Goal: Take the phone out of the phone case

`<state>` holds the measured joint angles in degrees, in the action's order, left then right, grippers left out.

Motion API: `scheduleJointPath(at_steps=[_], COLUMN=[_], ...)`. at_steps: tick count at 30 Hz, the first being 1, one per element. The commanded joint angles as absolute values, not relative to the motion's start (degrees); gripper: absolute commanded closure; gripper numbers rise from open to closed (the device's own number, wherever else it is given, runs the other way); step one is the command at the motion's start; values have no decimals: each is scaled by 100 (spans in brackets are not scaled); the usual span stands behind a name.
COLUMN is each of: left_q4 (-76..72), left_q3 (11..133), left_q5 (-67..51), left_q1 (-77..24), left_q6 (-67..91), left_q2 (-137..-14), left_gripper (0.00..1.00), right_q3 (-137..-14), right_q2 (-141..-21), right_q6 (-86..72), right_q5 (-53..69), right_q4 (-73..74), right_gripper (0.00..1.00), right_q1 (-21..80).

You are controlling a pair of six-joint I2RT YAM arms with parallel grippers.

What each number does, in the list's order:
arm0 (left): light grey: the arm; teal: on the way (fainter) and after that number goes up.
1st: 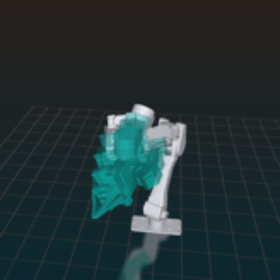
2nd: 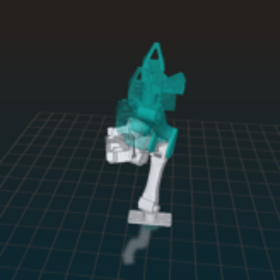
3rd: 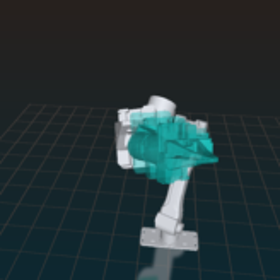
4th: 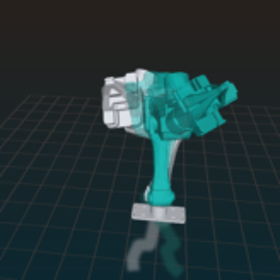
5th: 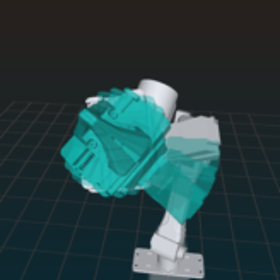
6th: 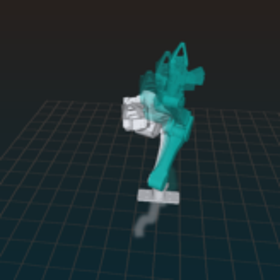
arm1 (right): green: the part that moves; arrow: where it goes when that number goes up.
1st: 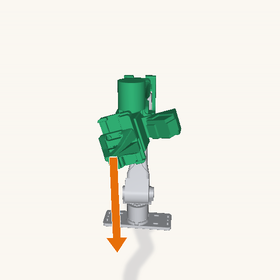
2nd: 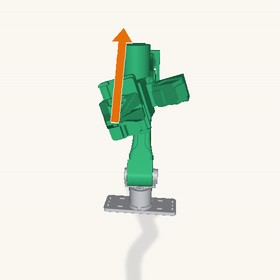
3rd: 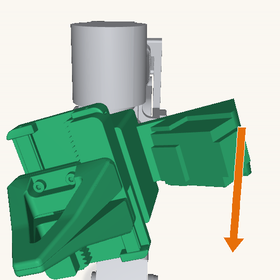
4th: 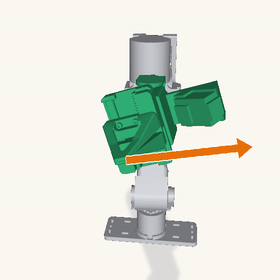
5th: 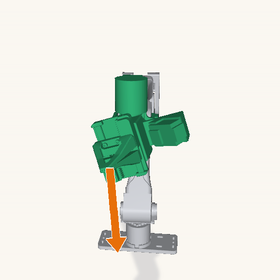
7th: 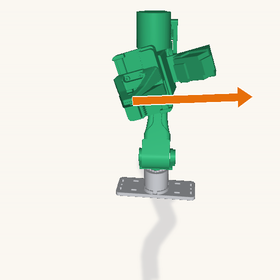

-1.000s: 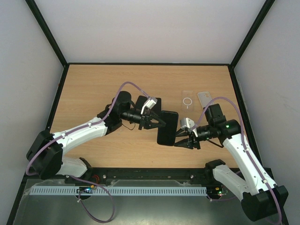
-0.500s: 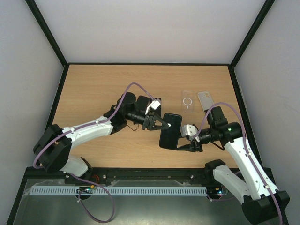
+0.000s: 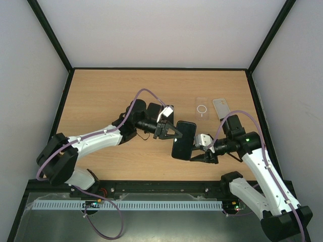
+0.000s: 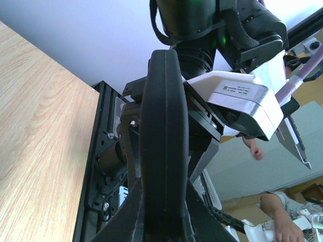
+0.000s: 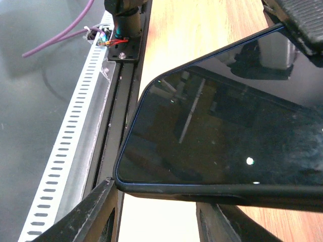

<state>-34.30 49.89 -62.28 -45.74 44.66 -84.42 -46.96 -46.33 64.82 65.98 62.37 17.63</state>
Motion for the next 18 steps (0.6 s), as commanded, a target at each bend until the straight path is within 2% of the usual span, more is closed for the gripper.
scheduleJointPath(at_steps=[1, 10, 13, 18], left_q4=[-4519, -4118, -3455, -3211], left_q3=[5303, 5335, 5386, 5320], left_q5=[-6779, -6953, -6876, -6773], left_q1=[-4842, -5087, -5122, -5124], left_q6=[5360, 5401, 4925, 4669], left_q2=[-8462, -8208, -8112, -8037], left_gripper=[97, 97, 97, 97], right_q3=[-4645, -4568, -4622, -4612], right_q2=[-4647, -4808, -4842, -4838], right_q6=[6273, 5866, 5138, 3586], right_q5=[5843, 5422, 5541, 5876], right_q4=[5377, 4626, 4174, 3198], right_gripper=[62, 66, 69, 67], right_q1=[1760, 1760, 1764, 1750])
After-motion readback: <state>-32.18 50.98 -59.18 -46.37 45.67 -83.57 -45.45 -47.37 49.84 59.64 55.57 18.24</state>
